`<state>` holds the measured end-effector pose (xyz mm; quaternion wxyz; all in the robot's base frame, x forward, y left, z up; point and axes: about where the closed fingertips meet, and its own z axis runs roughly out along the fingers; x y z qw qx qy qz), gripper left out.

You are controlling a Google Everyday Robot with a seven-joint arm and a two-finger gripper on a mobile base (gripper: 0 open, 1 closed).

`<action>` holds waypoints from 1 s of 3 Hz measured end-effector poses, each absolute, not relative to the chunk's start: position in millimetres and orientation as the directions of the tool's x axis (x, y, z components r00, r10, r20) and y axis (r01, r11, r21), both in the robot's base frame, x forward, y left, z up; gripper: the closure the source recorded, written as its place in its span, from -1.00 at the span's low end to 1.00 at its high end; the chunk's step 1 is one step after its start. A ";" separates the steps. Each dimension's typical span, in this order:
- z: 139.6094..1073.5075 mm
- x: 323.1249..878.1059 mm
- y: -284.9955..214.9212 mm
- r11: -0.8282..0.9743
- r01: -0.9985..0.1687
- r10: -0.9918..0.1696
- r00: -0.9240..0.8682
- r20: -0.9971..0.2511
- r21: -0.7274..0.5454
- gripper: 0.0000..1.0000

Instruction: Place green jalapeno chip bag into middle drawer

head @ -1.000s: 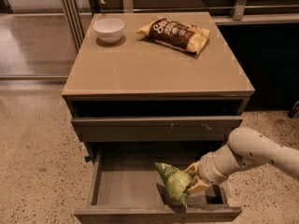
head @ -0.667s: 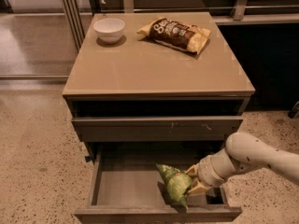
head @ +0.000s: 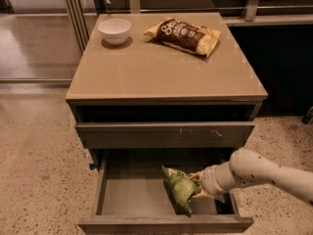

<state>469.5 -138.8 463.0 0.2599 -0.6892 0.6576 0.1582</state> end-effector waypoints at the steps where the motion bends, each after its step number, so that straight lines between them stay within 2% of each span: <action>1: 443.3 492.9 -136.0 0.028 -0.981 -0.807 0.090 -0.583 -0.191 1.00; 3: 402.3 531.6 -124.7 0.056 -0.983 -0.776 0.069 -0.627 -0.177 1.00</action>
Offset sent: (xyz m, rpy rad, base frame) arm 0.0733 0.0091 -0.0624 0.1039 -0.0602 -0.0672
